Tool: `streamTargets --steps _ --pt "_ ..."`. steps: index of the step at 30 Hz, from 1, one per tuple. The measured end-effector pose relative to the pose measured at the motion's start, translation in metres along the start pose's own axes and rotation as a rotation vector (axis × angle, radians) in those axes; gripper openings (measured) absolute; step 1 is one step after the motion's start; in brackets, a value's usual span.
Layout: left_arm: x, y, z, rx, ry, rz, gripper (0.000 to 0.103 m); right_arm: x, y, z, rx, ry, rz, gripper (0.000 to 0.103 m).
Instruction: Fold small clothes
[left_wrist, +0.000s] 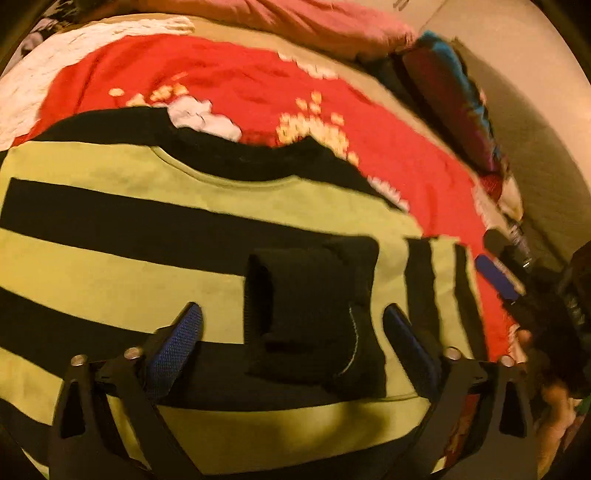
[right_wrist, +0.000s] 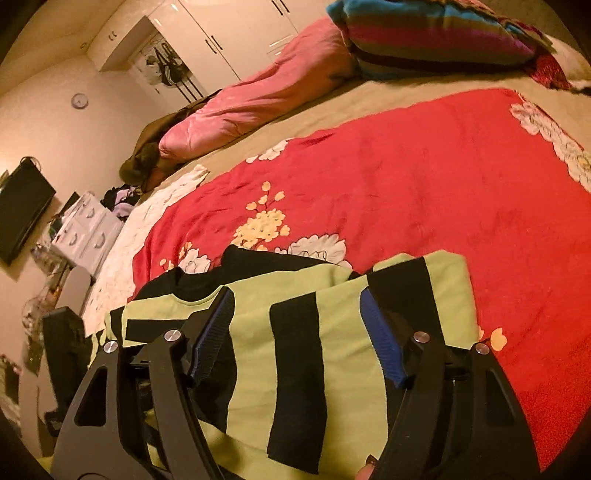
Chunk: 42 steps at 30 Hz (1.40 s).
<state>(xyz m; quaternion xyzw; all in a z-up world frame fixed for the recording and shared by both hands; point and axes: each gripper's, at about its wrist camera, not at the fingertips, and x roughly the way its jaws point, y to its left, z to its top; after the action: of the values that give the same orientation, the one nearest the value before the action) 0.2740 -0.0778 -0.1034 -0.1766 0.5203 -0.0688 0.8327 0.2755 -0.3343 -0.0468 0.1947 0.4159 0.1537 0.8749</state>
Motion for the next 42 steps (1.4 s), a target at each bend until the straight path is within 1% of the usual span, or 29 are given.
streamTargets --steps 1,2,3,4,5,6,7,9,12,15,18,21,23,25,29,32,33,34,36,40,42 --pt "0.006 -0.004 -0.001 0.008 0.012 -0.006 0.052 0.001 0.000 0.000 0.000 0.002 -0.003 0.063" --pt "0.008 -0.004 -0.001 0.011 0.012 0.004 0.052 0.002 0.000 0.000 -0.002 0.003 -0.007 0.063" --pt "0.008 -0.004 -0.002 0.012 0.008 0.002 0.045 0.002 0.000 0.000 -0.005 0.002 -0.008 0.063" --pt "0.007 -0.003 -0.002 0.010 0.000 -0.013 0.041 0.001 -0.001 0.000 -0.005 0.000 -0.007 0.063" --pt "0.005 0.000 -0.001 0.006 -0.009 -0.036 0.036 0.000 -0.001 0.000 -0.005 -0.003 -0.006 0.063" --pt "0.000 0.003 0.000 0.008 -0.020 -0.066 0.028 -0.001 -0.001 0.001 -0.004 -0.006 -0.006 0.063" --pt "-0.004 0.006 0.001 0.008 -0.029 -0.079 0.026 -0.002 -0.001 0.001 -0.003 -0.011 -0.006 0.063" --pt "-0.017 0.010 0.005 0.008 -0.054 -0.085 0.025 0.000 -0.001 0.002 0.000 -0.018 -0.006 0.063" --pt "-0.052 0.019 0.011 0.026 -0.142 -0.066 0.025 -0.003 0.000 0.003 0.001 -0.031 0.010 0.063" --pt "-0.088 0.032 0.017 0.061 -0.213 0.011 0.025 -0.003 0.003 0.003 -0.008 -0.034 0.032 0.063" --pt "-0.111 0.053 0.020 0.045 -0.242 0.072 0.025 0.001 0.007 0.002 -0.017 -0.024 0.043 0.063" --pt "-0.123 0.076 0.022 0.020 -0.252 0.104 0.025 0.004 0.013 0.000 -0.032 -0.015 0.057 0.063" --pt "-0.129 0.088 0.024 0.019 -0.260 0.155 0.025 0.007 0.020 -0.001 -0.054 -0.008 0.064 0.063" --pt "-0.134 0.104 0.024 0.000 -0.254 0.184 0.025 0.010 0.026 -0.003 -0.079 0.000 0.066 0.063" --pt "-0.133 0.121 0.024 -0.029 -0.234 0.206 0.026 0.018 0.043 -0.010 -0.132 0.021 0.082 0.063" --pt "-0.126 0.127 0.023 -0.024 -0.218 0.242 0.030 0.024 0.055 -0.016 -0.175 0.048 0.089 0.063" --pt "-0.120 0.130 0.022 -0.027 -0.200 0.256 0.035 0.027 0.060 -0.019 -0.191 0.058 0.087 0.063" --pt "-0.116 0.131 0.020 -0.030 -0.188 0.266 0.040 0.031 0.063 -0.021 -0.207 0.070 0.084 0.063" --pt "-0.110 0.136 0.018 -0.042 -0.172 0.269 0.041 0.036 0.067 -0.027 -0.231 0.092 0.074 0.063" --pt "-0.112 0.140 0.014 -0.052 -0.172 0.276 0.048 0.052 0.071 -0.037 -0.288 0.156 -0.002 0.063" --pt "-0.118 0.139 0.014 -0.043 -0.184 0.295 0.050 0.056 0.069 -0.040 -0.301 0.178 -0.032 0.063"
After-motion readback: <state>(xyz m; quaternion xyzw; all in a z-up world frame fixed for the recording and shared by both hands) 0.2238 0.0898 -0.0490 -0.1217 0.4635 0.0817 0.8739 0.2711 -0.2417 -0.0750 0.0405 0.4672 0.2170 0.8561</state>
